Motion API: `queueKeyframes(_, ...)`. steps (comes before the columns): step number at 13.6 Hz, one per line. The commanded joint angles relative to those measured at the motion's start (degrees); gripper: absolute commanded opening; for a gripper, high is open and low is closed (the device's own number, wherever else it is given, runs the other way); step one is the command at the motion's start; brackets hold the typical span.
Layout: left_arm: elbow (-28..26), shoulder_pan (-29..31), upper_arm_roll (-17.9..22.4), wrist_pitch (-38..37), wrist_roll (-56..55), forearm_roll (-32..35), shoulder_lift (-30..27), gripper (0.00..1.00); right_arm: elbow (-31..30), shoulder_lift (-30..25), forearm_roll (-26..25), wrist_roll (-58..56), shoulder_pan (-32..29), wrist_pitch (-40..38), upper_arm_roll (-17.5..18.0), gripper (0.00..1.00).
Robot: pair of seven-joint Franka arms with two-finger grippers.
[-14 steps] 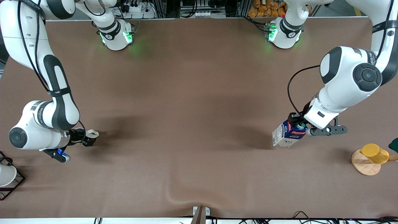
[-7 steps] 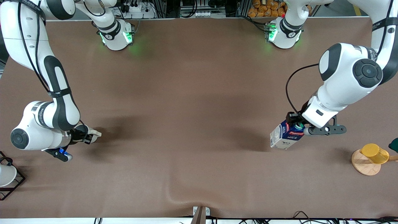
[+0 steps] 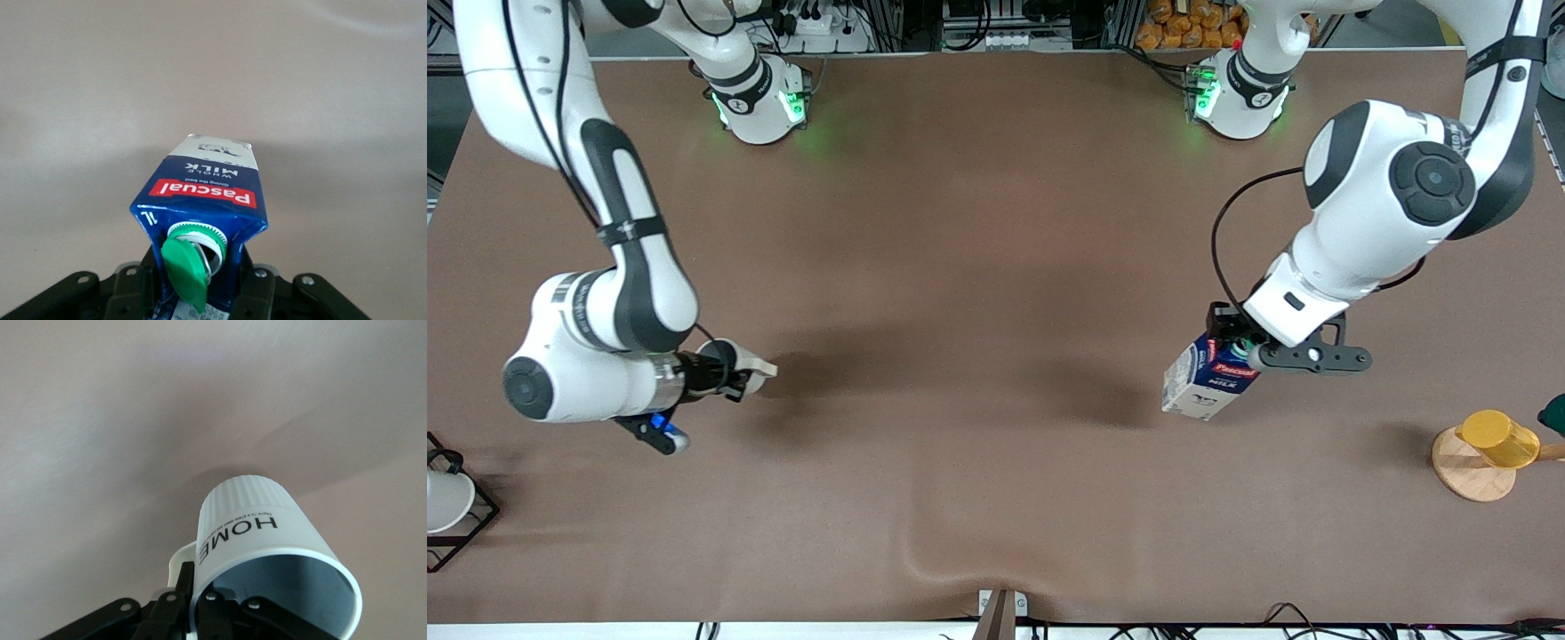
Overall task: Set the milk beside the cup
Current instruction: 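Carry the mug with the right gripper while the left gripper carries the carton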
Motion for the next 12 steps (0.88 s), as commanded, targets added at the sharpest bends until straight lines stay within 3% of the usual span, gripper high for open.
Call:
queueKeyframes(1, 2.7, -1.4, -0.3, -1.3, -0.7, 0.9, 0.5, 0.36, 0.5, -1.3, 2.0, 12.6, 4.5, -0.5, -0.1, 0.00)
queueKeyframes(6, 2.7, -6.1, -0.2, -5.0, -5.5, 0.4, 0.5, 0.36, 3.9, -0.2, 2.1, 37.1, 14.0, 0.6, -0.2, 0.00)
queueKeyframes(8, 2.9, -6.7, -0.3, -6.2, -6.0, 0.4, 0.3, 0.36, 4.4, 0.2, 2.0, 48.9, 17.4, 5.5, -0.3, 0.00)
queueKeyframes(12, 2.9, -6.6, -0.8, -9.4, -5.6, 0.5, -0.2, 0.36, 4.4, 1.6, 1.4, 61.4, 21.4, 11.8, -0.4, 0.00)
